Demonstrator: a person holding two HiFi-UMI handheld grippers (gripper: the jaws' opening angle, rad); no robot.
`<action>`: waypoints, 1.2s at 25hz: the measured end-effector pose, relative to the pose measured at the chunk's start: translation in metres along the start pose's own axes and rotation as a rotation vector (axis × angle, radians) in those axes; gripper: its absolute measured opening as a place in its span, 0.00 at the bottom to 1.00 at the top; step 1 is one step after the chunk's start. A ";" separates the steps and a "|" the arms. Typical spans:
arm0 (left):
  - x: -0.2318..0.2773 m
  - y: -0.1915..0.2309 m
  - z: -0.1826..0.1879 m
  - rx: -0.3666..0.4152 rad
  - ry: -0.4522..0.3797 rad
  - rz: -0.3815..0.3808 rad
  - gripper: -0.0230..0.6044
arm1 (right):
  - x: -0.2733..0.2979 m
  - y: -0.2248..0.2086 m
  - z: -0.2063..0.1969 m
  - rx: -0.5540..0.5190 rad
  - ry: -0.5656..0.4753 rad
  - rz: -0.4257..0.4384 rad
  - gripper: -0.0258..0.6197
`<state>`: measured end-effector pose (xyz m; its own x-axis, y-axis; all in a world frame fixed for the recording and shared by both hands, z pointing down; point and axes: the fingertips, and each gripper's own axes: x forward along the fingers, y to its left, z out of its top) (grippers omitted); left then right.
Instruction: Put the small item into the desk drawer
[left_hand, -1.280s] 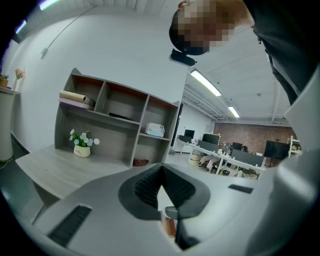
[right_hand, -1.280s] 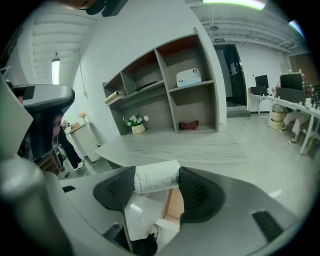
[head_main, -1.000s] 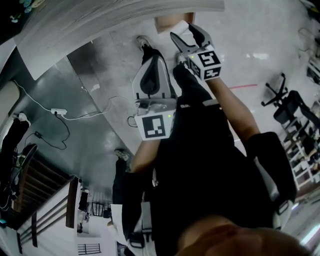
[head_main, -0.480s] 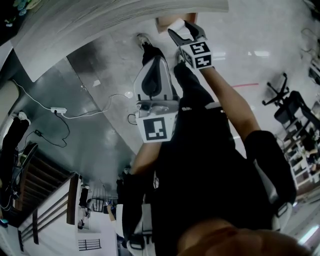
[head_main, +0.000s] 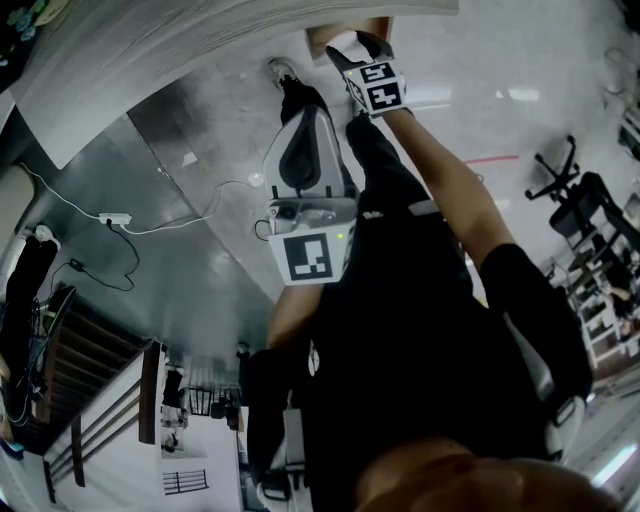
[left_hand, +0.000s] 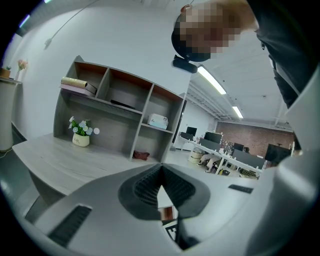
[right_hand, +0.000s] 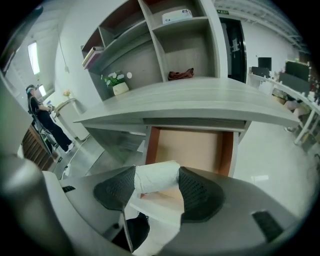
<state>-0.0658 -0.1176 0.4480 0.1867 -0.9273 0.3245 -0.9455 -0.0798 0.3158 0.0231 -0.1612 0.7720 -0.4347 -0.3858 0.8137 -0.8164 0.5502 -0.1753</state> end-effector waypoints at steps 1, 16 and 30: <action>0.001 0.000 -0.001 -0.001 0.000 0.000 0.03 | 0.003 0.000 -0.002 0.003 0.005 -0.002 0.45; 0.008 0.015 -0.016 -0.021 0.027 0.007 0.03 | 0.044 -0.003 -0.043 0.029 0.097 -0.039 0.45; 0.009 0.030 -0.023 -0.032 0.048 0.010 0.03 | 0.063 -0.002 -0.057 0.032 0.159 -0.051 0.45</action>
<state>-0.0864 -0.1205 0.4809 0.1906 -0.9094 0.3696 -0.9383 -0.0582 0.3408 0.0191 -0.1447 0.8557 -0.3292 -0.2895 0.8988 -0.8487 0.5080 -0.1472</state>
